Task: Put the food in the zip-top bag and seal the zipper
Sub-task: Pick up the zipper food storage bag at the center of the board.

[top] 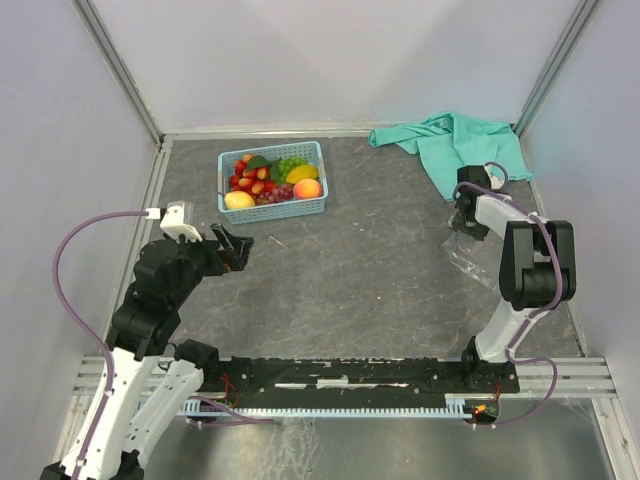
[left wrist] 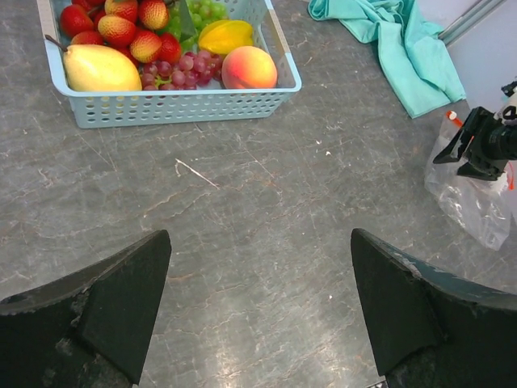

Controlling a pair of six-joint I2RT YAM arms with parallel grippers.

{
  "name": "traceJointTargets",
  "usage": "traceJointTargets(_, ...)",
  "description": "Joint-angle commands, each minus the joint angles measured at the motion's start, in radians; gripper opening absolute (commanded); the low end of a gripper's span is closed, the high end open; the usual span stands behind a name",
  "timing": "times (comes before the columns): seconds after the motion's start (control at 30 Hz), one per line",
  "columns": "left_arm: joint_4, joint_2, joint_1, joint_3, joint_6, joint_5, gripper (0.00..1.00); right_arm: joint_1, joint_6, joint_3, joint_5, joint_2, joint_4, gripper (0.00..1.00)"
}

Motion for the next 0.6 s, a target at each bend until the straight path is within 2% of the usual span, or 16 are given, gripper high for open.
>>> traceJointTargets(0.0,0.010,0.016,-0.003,0.004,-0.052,0.040,0.97,-0.017,-0.021,0.034,-0.036,0.010,0.036,0.53)
traceJointTargets(0.13,0.008,0.023,-0.003,0.009,-0.064,0.044,0.97,-0.017,-0.065,0.045,-0.034,0.007,0.015,0.17)
traceJointTargets(0.2,0.012,0.022,-0.003,0.009,-0.072,0.045,0.96,-0.015,-0.088,0.046,-0.034,-0.001,0.005,0.03)
traceJointTargets(0.43,0.017,0.052,-0.003,0.019,-0.094,0.059,0.96,0.004,-0.180,-0.014,-0.122,-0.114,0.007,0.02)
traceJointTargets(0.57,0.023,0.085,-0.003,0.030,-0.109,0.072,0.96,0.066,-0.254,-0.033,-0.171,-0.198,-0.026,0.02)
